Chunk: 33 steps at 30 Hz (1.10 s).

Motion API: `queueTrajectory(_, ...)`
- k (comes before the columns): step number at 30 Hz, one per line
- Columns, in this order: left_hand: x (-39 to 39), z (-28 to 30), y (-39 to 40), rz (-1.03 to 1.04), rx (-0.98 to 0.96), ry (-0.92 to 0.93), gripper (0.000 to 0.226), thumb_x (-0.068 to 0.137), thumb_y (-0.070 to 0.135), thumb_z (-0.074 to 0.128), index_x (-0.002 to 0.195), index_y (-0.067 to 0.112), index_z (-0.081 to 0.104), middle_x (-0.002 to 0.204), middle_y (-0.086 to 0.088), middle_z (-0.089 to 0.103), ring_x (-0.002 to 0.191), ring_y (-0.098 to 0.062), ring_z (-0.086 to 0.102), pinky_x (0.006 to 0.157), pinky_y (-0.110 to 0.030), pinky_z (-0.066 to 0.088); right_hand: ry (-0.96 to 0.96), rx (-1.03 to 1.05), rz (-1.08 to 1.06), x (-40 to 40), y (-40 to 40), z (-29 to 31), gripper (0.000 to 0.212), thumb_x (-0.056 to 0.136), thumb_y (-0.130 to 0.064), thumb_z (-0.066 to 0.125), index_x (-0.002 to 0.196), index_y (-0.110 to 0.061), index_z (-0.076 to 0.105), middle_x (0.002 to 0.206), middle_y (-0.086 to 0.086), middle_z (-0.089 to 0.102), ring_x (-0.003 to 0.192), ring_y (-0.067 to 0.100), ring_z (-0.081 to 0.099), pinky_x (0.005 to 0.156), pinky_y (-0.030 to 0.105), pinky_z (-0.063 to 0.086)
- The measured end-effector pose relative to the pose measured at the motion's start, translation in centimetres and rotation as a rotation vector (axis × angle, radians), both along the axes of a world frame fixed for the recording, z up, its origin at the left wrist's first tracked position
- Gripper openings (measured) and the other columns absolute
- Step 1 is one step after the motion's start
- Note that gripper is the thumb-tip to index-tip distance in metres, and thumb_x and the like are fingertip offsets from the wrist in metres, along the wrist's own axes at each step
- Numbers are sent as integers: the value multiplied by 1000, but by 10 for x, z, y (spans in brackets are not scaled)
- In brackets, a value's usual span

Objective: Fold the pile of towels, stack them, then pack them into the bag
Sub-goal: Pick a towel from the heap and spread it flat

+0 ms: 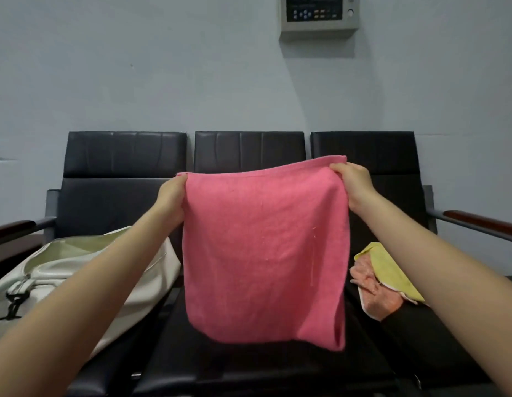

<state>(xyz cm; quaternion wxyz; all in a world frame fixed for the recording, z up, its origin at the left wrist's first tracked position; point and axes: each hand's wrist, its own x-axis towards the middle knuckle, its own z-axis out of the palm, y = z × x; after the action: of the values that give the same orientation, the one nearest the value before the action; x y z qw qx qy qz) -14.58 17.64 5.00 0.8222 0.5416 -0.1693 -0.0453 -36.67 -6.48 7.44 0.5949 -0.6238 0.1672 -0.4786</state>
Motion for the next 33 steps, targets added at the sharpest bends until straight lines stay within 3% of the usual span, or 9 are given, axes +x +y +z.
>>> queueTrajectory(5, 8, 9, 4, -67, 224, -27, 17, 98, 14, 53, 84, 12, 62, 71, -1, 66, 61, -9, 55, 51, -21, 46, 118, 87, -11, 8, -18, -3, 8, 90, -6, 58, 93, -8, 66, 79, 4, 60, 65, 12, 55, 56, 23, 43)
queueTrajectory(8, 26, -14, 3, 24, 489, -294, 11, 97, 13, 54, 98, 13, 66, 64, 3, 59, 47, -5, 50, 41, -14, 38, 325, -53, -141, 21, -37, -32, 10, 88, -10, 62, 95, -15, 64, 89, 5, 61, 77, 17, 56, 64, 27, 44)
queueTrajectory(13, 64, -84, -9, 13, 874, -353, 24, 93, 15, 61, 69, 17, 60, 46, 5, 42, 39, -12, 38, 39, -19, 30, 761, -94, -206, 51, -57, -115, 15, 79, -4, 54, 66, -10, 59, 60, 9, 56, 44, 19, 52, 40, 22, 35)
queueTrajectory(18, 86, -162, -28, -21, 829, -48, 21, 90, 4, 62, 72, 13, 55, 71, -8, 61, 39, -8, 61, 44, -22, 52, 704, 132, -43, 81, -66, -184, 19, 92, -2, 54, 76, -11, 51, 83, 9, 55, 64, 17, 58, 47, 22, 53)
queueTrajectory(22, 103, -204, -39, 4, 652, 123, 24, 90, -6, 55, 68, 2, 56, 66, -14, 55, 47, -22, 59, 37, -21, 49, 583, 314, -52, 111, -78, -216, 10, 87, 10, 54, 97, 7, 57, 93, 13, 57, 79, 27, 64, 80, 41, 59)
queueTrajectory(26, 121, -227, -45, 59, 634, 160, 26, 88, -2, 60, 67, 12, 54, 69, -7, 59, 66, -22, 62, 67, -32, 58, 483, 408, -86, 136, -83, -239, 15, 92, 5, 47, 97, -2, 60, 88, 12, 62, 69, 28, 69, 48, 24, 56)
queueTrajectory(30, 137, -249, -51, 123, 795, 69, 33, 77, 3, 65, 46, 13, 58, 46, 2, 56, 61, -21, 55, 64, -39, 47, 465, 432, -128, 162, -94, -263, 11, 91, 2, 52, 88, 0, 62, 76, 7, 58, 62, 23, 66, 48, 22, 54)
queueTrajectory(32, 137, -259, -55, 114, 845, -3, 8, 77, 11, 63, 74, 13, 71, 66, -5, 68, 68, -25, 60, 69, -40, 49, 446, 425, -143, 170, -93, -274, 14, 91, 1, 56, 103, 2, 61, 83, 7, 59, 65, 21, 64, 58, 26, 55)
queueTrajectory(33, 137, -264, -57, 108, 872, -39, 23, 80, 11, 63, 101, 10, 71, 90, -10, 72, 82, -27, 65, 79, -39, 50, 448, 371, -158, 170, -90, -278, 28, 90, -1, 59, 117, 0, 58, 92, 6, 59, 75, 22, 63, 68, 30, 54)
